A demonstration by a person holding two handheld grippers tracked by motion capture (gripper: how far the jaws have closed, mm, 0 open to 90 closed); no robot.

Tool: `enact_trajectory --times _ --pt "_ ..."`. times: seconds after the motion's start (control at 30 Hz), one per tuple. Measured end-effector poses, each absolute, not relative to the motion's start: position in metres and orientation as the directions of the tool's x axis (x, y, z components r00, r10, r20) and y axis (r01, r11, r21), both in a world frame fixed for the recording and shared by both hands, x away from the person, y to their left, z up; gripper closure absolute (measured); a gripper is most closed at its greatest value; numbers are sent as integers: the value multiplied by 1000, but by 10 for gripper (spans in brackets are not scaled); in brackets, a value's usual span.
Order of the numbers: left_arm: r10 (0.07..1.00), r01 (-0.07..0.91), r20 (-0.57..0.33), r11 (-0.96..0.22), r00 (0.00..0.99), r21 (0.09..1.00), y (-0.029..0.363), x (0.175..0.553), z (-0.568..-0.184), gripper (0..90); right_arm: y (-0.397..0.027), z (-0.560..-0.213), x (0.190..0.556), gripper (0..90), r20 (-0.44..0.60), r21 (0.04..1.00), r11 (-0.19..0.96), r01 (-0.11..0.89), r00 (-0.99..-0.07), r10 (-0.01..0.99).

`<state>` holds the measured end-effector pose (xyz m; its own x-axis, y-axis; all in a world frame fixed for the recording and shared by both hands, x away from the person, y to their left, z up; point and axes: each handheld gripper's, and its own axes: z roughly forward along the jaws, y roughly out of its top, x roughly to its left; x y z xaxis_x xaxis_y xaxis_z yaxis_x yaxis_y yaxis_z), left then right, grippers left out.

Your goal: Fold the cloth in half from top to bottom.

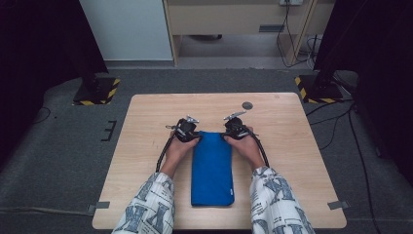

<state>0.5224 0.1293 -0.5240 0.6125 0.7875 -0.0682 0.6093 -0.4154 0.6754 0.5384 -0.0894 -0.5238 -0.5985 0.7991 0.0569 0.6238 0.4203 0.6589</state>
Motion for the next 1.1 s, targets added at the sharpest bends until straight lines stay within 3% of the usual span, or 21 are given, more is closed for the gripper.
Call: enact_trajectory --times 0.2,0.3,1.1 --pt "784 619 -91 -407 614 671 129 520 -524 828 -87 -525 533 801 71 671 424 608 -622 780" --pt "783 618 -83 -415 616 667 127 519 -523 854 -86 -525 532 840 74 671 423 609 -623 779" --pt "771 524 -27 -405 636 749 126 486 -475 867 -107 -489 498 855 98 774 362 519 -663 742"
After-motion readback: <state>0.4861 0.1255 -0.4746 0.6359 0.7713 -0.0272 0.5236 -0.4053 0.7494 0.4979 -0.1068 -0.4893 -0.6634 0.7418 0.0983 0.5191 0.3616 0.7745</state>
